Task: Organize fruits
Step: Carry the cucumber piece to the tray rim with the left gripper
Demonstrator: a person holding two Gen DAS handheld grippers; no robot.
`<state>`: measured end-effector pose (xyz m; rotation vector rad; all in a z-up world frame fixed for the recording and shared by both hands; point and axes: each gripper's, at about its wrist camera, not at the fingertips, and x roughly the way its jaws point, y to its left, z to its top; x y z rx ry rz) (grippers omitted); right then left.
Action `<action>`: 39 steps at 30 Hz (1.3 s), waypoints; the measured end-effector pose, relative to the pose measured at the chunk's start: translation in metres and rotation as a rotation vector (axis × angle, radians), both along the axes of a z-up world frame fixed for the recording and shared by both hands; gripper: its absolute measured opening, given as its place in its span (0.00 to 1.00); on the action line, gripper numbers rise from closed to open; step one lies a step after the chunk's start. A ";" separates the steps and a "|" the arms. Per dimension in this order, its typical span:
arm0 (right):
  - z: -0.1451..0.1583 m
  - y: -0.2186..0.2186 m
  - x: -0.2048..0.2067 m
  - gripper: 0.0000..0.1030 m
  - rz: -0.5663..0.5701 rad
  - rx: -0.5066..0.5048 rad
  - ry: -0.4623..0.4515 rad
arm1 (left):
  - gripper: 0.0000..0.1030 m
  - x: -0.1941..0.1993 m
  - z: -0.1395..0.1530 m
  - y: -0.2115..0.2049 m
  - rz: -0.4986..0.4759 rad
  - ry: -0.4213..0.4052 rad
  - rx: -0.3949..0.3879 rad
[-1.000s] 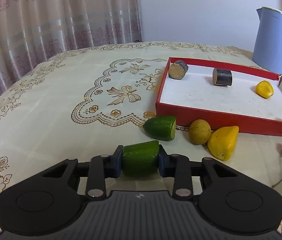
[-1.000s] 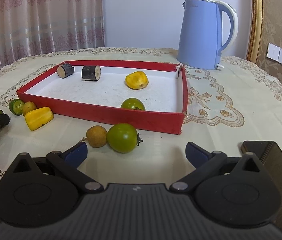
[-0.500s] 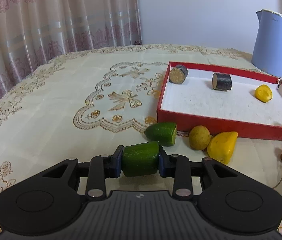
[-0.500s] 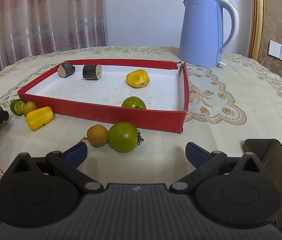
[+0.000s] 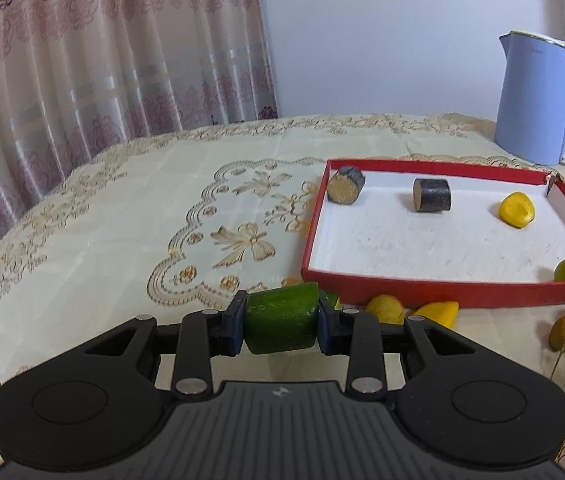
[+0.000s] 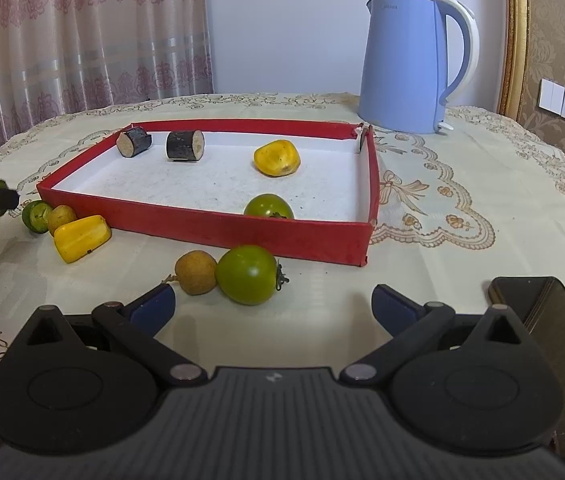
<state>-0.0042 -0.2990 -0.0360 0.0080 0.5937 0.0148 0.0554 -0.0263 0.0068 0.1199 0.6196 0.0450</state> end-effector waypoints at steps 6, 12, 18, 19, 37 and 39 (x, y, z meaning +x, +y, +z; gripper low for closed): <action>0.000 -0.001 0.000 1.00 -0.003 0.005 0.002 | 0.32 0.009 0.009 -0.011 -0.024 -0.017 0.018; 0.000 -0.001 0.001 1.00 -0.004 0.007 0.006 | 0.32 0.022 0.015 -0.025 -0.048 -0.037 0.040; 0.000 -0.002 0.001 1.00 -0.006 0.010 0.008 | 0.32 0.040 0.017 -0.044 -0.075 -0.041 0.063; 0.000 -0.002 0.001 1.00 -0.006 0.011 0.008 | 0.32 0.043 0.017 -0.047 -0.078 -0.040 0.067; -0.001 -0.005 0.002 1.00 -0.008 0.029 0.017 | 0.32 0.098 0.001 -0.084 -0.105 0.001 0.152; -0.001 -0.005 0.002 1.00 -0.008 0.029 0.017 | 0.32 0.103 -0.001 -0.087 -0.104 0.007 0.154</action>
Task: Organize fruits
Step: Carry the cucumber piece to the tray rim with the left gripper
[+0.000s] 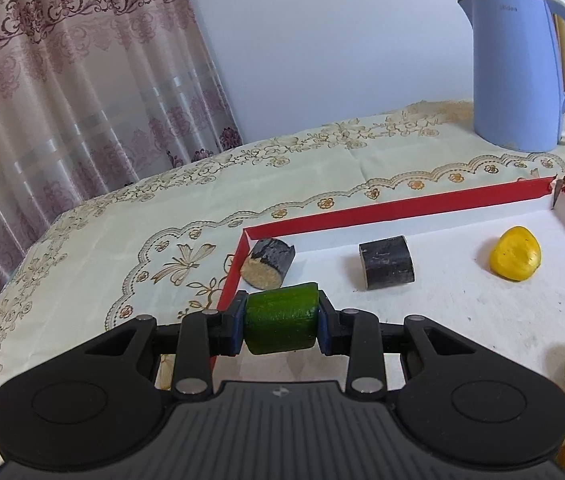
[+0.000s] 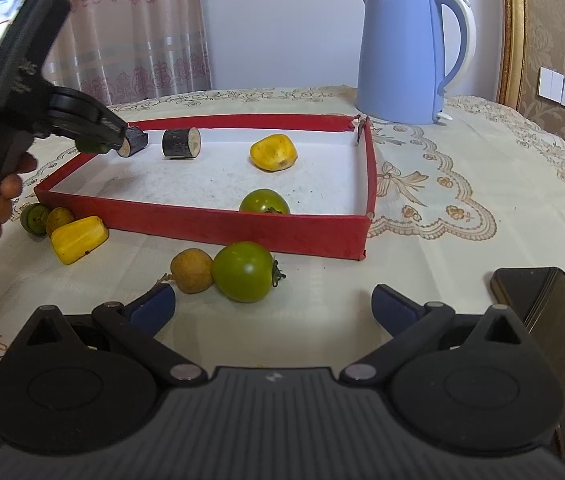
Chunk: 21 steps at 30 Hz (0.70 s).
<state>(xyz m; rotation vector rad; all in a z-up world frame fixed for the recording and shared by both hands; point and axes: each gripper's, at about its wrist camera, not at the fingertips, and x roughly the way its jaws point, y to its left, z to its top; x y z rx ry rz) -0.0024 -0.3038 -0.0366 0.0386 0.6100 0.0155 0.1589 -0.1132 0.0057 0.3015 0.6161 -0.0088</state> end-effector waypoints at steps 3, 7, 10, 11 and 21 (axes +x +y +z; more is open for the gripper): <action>0.000 0.000 0.000 1.00 0.000 0.000 0.001 | 0.32 0.006 -0.004 -0.004 0.001 0.009 0.004; 0.000 0.000 0.000 1.00 0.000 0.000 0.002 | 0.32 0.014 -0.010 -0.007 0.010 0.022 0.009; 0.000 0.000 0.000 1.00 -0.002 -0.002 0.002 | 0.32 0.020 -0.011 -0.007 0.017 0.025 0.007; 0.000 0.001 0.000 1.00 -0.002 -0.004 0.002 | 0.32 0.022 -0.011 -0.007 0.020 0.026 0.006; 0.000 0.003 0.000 1.00 -0.001 -0.020 0.000 | 0.32 0.040 -0.012 -0.007 0.043 0.046 0.001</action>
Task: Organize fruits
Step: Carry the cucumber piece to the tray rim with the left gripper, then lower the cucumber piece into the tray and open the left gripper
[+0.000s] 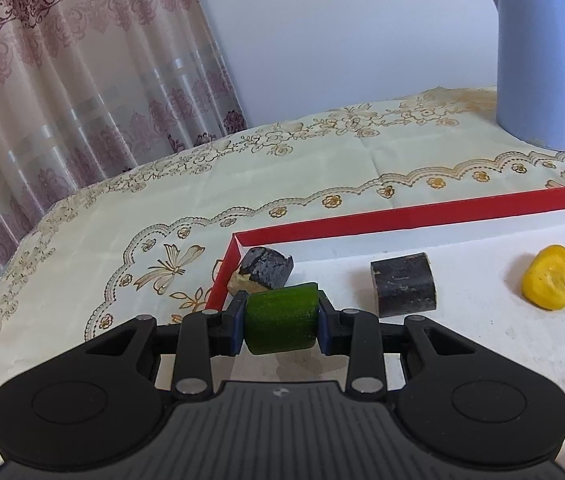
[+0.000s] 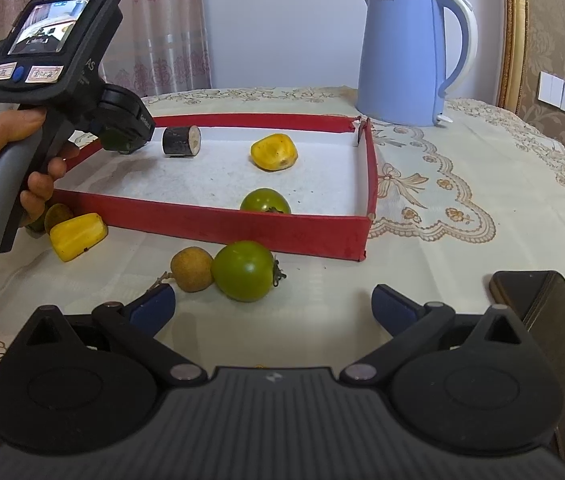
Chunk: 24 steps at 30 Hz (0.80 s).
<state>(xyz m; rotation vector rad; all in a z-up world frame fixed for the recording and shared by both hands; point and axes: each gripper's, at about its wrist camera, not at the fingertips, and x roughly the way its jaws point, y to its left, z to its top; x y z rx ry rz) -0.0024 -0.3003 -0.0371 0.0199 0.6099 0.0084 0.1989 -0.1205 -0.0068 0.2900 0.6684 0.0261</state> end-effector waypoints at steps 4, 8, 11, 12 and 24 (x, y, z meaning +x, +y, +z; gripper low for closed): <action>0.000 0.000 0.001 1.00 -0.001 -0.002 0.001 | 0.32 0.003 -0.001 0.002 0.010 0.008 -0.005; 0.000 0.001 0.001 1.00 -0.001 -0.004 0.003 | 0.35 0.004 0.000 0.005 0.026 0.019 -0.013; -0.001 0.001 0.001 1.00 -0.001 -0.004 0.003 | 0.53 0.000 0.002 0.004 0.028 -0.005 0.007; -0.001 0.001 0.001 1.00 0.000 -0.004 0.003 | 0.57 -0.002 0.003 0.003 0.028 -0.016 0.017; 0.002 -0.001 -0.003 1.00 -0.001 0.003 -0.023 | 0.75 -0.060 0.030 0.032 0.119 -0.159 -0.038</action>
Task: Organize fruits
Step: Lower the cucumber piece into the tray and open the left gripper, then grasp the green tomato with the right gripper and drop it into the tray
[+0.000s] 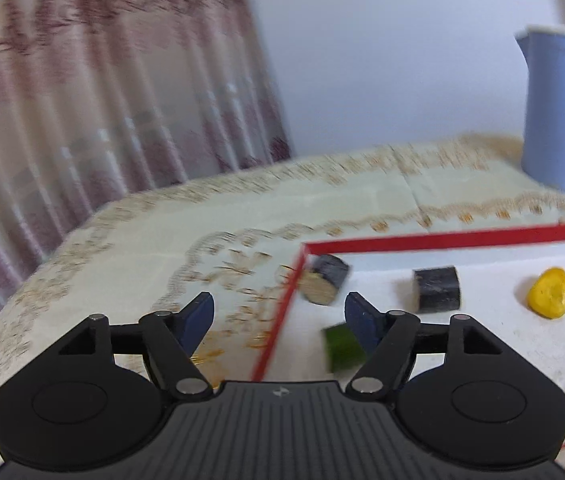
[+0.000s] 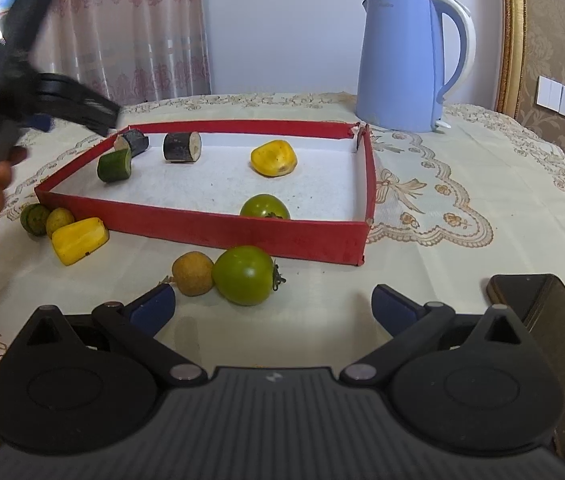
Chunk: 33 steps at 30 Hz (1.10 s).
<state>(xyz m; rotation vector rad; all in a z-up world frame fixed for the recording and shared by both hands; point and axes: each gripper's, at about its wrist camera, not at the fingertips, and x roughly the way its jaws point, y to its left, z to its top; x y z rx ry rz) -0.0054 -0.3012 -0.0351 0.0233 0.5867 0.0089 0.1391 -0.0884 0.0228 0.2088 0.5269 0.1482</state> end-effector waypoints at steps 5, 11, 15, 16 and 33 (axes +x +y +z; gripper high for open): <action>0.004 0.002 -0.008 1.00 0.032 -0.003 -0.057 | 0.84 -0.032 0.003 0.021 0.086 -0.114 -0.018; 0.009 0.011 -0.013 0.91 0.107 -0.009 -0.095 | 0.84 -0.041 -0.004 0.043 0.152 -0.189 -0.071; 0.011 0.016 -0.012 0.87 0.130 -0.013 -0.097 | 0.84 -0.041 -0.008 0.052 0.157 -0.189 -0.103; 0.011 0.015 -0.011 0.86 0.125 -0.021 -0.097 | 0.84 -0.041 -0.009 0.052 0.153 -0.181 -0.105; 0.009 0.009 0.012 0.35 0.216 -0.095 0.018 | 0.84 -0.041 -0.014 0.051 0.122 -0.142 -0.108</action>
